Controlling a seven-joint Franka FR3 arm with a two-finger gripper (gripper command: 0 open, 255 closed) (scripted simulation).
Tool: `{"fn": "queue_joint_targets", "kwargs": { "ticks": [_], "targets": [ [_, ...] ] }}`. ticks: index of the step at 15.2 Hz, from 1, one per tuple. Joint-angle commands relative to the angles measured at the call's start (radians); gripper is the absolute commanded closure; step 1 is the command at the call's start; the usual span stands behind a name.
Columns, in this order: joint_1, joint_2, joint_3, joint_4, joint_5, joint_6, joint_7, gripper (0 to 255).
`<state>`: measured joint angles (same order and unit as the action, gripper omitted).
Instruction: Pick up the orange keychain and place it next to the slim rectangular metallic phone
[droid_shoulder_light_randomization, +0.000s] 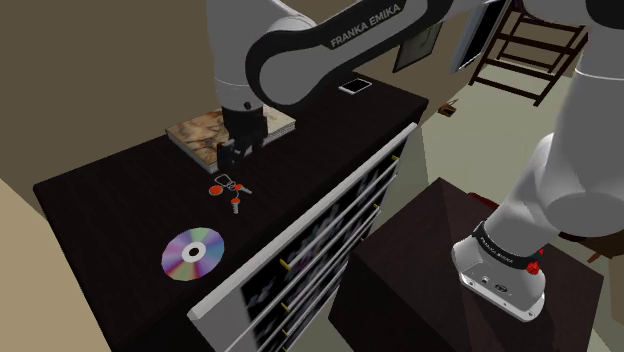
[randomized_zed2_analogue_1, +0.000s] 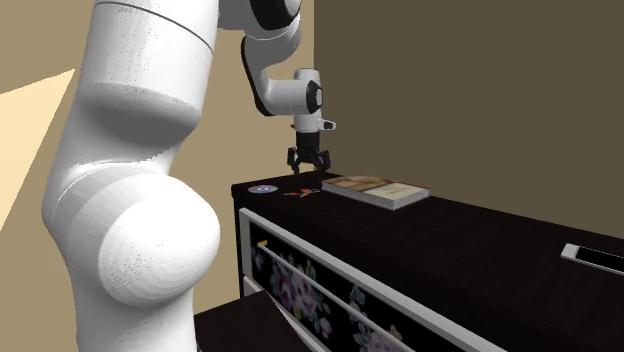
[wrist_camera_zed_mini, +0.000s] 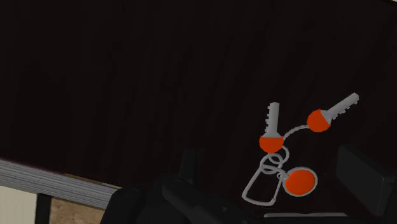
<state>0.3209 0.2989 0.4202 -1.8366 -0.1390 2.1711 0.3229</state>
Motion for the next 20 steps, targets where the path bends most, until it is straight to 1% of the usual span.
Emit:
{"fn": "queue_joint_targets", "kwargs": {
  "ticks": [1,2,9,17,18,20],
  "targets": [
    [0.028,0.071,0.002,0.069,-0.027,-0.001,0.015,0],
    [0.033,0.079,0.002,0.077,-0.030,-0.001,0.017,0],
    [0.045,0.135,-0.013,0.051,-0.059,0.077,0.035,0],
    [0.045,0.135,-0.013,0.052,-0.059,0.077,0.035,0],
    [0.045,0.135,-0.013,0.052,-0.059,0.077,0.035,255],
    [0.044,0.133,-0.013,0.049,-0.058,0.078,0.035,255]
  ]
}}
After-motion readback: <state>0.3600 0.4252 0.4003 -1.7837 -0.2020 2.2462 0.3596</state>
